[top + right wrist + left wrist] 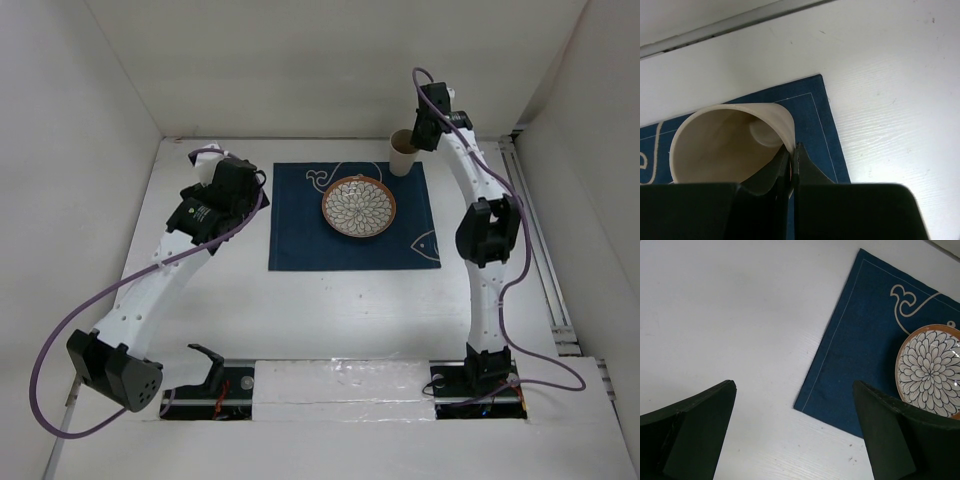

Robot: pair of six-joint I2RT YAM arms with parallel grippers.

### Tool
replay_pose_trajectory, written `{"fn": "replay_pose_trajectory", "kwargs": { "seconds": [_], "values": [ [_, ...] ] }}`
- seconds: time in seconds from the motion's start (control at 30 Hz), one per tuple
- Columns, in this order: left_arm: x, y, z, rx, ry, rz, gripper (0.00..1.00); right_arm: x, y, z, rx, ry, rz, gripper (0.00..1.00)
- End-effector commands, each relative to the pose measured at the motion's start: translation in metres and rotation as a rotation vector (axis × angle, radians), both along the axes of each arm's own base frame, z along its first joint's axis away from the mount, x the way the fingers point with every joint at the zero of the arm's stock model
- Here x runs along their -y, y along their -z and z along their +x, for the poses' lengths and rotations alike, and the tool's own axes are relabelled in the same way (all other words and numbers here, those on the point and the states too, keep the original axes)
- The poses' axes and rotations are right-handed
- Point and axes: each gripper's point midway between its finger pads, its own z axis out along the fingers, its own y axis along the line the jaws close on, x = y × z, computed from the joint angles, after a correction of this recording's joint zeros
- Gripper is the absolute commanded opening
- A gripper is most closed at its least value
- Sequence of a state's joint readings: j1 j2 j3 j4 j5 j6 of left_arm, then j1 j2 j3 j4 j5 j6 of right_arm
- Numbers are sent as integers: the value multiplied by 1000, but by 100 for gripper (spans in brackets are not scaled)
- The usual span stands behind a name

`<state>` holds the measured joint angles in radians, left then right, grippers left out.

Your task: Set the dinner table for one person

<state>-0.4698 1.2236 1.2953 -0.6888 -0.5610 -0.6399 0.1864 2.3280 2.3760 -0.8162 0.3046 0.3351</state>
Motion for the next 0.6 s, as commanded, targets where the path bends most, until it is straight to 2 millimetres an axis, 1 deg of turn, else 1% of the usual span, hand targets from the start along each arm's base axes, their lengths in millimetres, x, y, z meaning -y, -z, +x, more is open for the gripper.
{"fn": "replay_pose_trajectory", "kwargs": {
  "seconds": [0.0,0.03,0.13,0.2,0.23,0.27,0.33,0.37,0.4,0.43,0.5,0.53,0.57],
  "values": [
    [3,-1,3,13,18,-7,100,7,1,8,8,0,3,0],
    [3,-1,3,13,18,-7,100,7,4,8,-1,1,1,0],
    [3,-1,3,13,18,-7,100,7,4,8,-1,1,1,0],
    [3,-1,3,11,23,0,100,12,3,8,2,18,-16,0],
    [3,-1,3,11,23,0,100,12,7,7,-9,18,-18,0],
    [3,2,4,3,23,4,100,12,7,7,-9,18,-18,0],
    [5,2,4,0,30,-1,100,12,7,7,-9,18,-18,2],
    [5,2,4,0,30,-1,100,18,12,6,-19,27,-19,4],
    [5,2,4,0,30,-1,100,18,12,6,-19,27,-19,16],
    [5,2,4,0,30,-1,100,16,12,6,-20,21,-13,24],
    [6,1,5,8,30,-5,100,16,12,6,-20,21,-13,30],
    [6,1,6,8,30,-5,100,16,12,6,-20,21,-13,44],
    [5,4,5,0,30,-1,100,16,12,6,-20,21,-13,49]
  ]
}}
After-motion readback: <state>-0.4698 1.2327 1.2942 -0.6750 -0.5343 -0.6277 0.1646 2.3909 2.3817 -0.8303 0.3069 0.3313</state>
